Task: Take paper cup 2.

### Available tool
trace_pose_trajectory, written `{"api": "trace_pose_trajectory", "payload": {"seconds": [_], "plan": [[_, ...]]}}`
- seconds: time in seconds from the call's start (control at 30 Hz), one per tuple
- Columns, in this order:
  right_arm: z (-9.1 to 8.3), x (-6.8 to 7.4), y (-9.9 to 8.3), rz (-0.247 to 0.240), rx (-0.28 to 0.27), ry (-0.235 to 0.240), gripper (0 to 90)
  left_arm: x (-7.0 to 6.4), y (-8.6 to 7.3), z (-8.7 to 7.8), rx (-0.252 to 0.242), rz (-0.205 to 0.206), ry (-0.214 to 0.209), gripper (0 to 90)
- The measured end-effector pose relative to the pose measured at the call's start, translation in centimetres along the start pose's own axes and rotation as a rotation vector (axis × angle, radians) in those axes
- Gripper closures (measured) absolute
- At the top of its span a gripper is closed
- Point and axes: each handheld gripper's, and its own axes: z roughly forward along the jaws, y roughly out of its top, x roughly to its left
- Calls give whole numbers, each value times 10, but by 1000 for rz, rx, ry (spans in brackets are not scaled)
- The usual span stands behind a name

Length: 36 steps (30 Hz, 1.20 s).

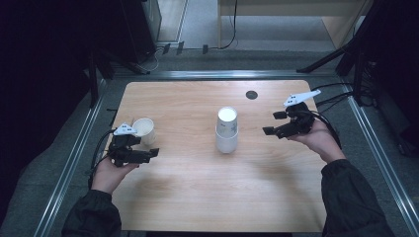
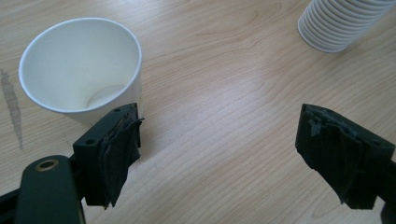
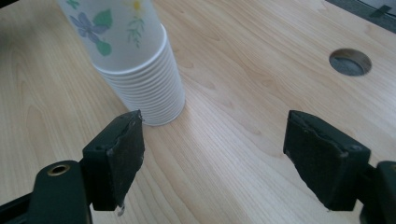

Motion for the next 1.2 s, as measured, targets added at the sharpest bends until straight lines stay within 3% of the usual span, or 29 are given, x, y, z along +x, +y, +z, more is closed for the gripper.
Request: {"api": "trace_pose_trajectory", "payload": {"seconds": [0.13,0.27,0.37,0.47,0.53,0.73,0.93,1.2], "plan": [[2,1,14,-40,41,-17,207,-2,0,0,1,8,-7,144],[4,3,27,-51,45,-16,242,-3,-1,1,7,23,-14,144],[5,6,37,-59,38,13,260,-6,0,2,-5,46,-21,144],[7,8,47,-80,67,24,272,-7,0,3,1,49,-31,144],[9,10,52,-84,79,58,280,-8,0,4,4,52,-29,144],[17,19,68,-149,129,113,284,-10,-1,5,18,64,-30,144],[24,24,86,-162,157,116,310,-9,-1,5,15,71,-24,144],[40,38,99,-252,220,172,299,-9,-1,6,15,77,-26,145]]}}
